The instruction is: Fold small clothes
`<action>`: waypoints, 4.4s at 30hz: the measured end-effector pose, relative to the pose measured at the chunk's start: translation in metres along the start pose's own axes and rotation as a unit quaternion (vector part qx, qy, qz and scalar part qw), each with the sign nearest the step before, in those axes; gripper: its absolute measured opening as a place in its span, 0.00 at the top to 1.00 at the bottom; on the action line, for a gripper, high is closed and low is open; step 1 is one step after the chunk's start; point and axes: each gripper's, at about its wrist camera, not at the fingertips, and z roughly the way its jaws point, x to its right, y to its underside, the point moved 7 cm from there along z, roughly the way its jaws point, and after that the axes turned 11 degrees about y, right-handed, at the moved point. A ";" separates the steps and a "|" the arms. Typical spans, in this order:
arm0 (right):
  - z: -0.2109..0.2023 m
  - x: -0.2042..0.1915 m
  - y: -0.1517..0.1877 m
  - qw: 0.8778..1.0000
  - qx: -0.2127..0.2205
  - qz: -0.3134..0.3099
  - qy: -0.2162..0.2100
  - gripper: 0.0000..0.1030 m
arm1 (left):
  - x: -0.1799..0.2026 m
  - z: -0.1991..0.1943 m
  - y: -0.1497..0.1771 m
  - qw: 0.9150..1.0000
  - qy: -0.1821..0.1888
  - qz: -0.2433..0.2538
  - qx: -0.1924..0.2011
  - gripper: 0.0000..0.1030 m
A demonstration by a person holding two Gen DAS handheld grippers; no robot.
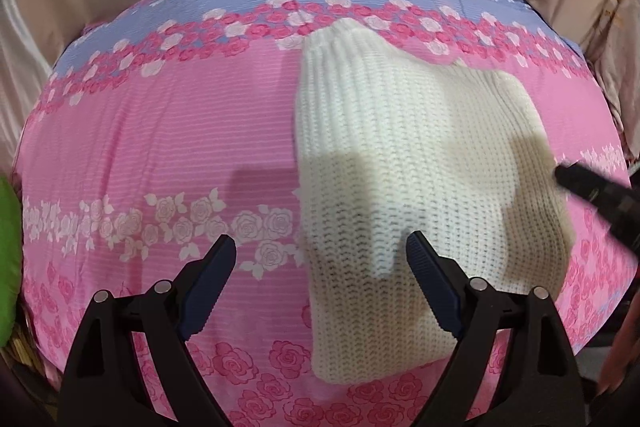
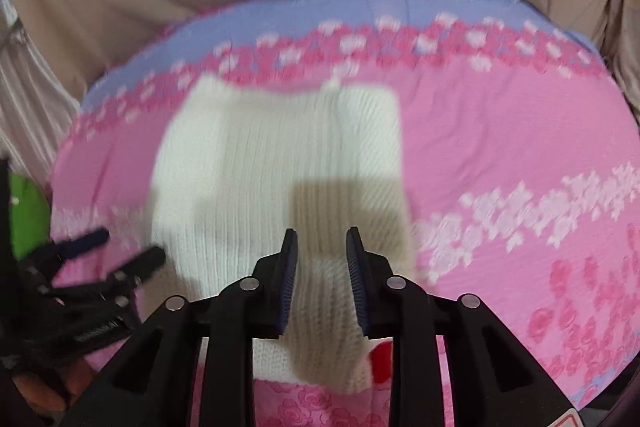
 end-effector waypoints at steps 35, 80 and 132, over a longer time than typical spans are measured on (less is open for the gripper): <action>0.049 -0.013 0.057 0.998 -0.042 -0.040 -0.020 0.71 | 0.006 0.020 -0.010 1.000 -0.007 -0.006 -0.014 0.17; 0.083 0.010 0.074 0.979 -0.123 0.109 -0.122 0.18 | -0.013 0.058 0.015 0.958 0.214 -0.185 -0.034 0.41; 0.033 -0.139 0.007 0.992 -0.034 0.029 -0.116 0.85 | -0.166 0.006 -0.029 0.994 0.064 -0.088 0.002 0.20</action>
